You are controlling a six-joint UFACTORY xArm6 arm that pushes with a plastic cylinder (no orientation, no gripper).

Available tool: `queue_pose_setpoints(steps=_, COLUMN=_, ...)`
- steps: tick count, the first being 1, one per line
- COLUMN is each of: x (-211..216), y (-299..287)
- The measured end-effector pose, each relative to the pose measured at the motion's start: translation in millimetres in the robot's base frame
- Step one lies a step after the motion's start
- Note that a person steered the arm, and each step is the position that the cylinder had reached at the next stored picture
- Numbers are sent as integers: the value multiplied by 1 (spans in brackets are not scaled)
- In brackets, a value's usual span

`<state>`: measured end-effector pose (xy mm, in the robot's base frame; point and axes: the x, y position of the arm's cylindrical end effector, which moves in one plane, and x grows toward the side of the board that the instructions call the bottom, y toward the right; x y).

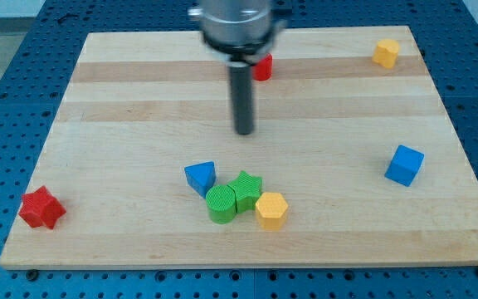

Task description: Point your arm at the yellow heart

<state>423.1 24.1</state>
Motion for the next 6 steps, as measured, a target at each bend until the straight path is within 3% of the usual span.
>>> queue_pose_setpoints(steps=2, x=0, y=141)
queue_pose_setpoints(steps=3, x=-23, y=201)
queue_pose_setpoints(steps=5, x=-122, y=269)
queue_pose_setpoints(steps=6, x=-172, y=270)
